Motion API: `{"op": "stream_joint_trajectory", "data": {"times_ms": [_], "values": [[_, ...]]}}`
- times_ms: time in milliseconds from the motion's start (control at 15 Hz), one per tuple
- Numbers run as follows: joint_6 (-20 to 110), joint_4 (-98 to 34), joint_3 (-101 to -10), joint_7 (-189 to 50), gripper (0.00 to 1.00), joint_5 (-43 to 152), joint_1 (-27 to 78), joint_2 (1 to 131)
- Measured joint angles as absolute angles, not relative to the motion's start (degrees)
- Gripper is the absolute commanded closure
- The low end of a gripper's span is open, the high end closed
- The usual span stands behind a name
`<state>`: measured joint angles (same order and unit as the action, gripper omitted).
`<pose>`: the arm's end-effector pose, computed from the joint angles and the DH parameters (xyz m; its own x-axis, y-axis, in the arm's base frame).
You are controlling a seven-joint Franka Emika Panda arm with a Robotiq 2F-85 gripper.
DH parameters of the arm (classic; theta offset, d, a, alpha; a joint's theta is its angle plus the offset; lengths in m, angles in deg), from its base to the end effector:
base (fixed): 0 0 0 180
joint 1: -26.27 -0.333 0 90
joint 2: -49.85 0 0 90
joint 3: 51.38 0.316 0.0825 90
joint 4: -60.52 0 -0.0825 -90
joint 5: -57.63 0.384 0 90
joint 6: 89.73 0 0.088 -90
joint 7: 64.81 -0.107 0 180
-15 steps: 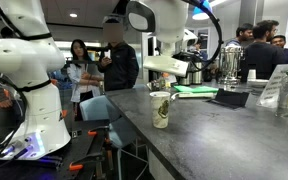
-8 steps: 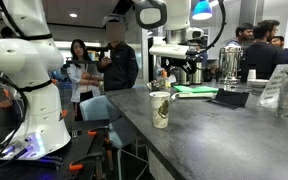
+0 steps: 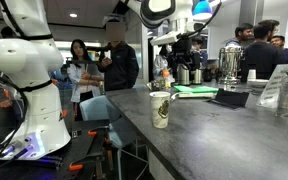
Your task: Place the marker inside the coffee cup
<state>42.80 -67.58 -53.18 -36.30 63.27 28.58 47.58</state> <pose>0.5283 -0.0361 0.3982 0.9260 0.3510 0.1387 0.3566 -0.9341 -0.0167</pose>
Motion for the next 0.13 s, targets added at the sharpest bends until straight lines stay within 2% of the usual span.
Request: {"op": "stream_joint_trajectory", "data": {"times_ms": [133], "values": [[37.8,-66.6,-53.1,-43.6,0.0,59.4,28.5,47.5]]}}
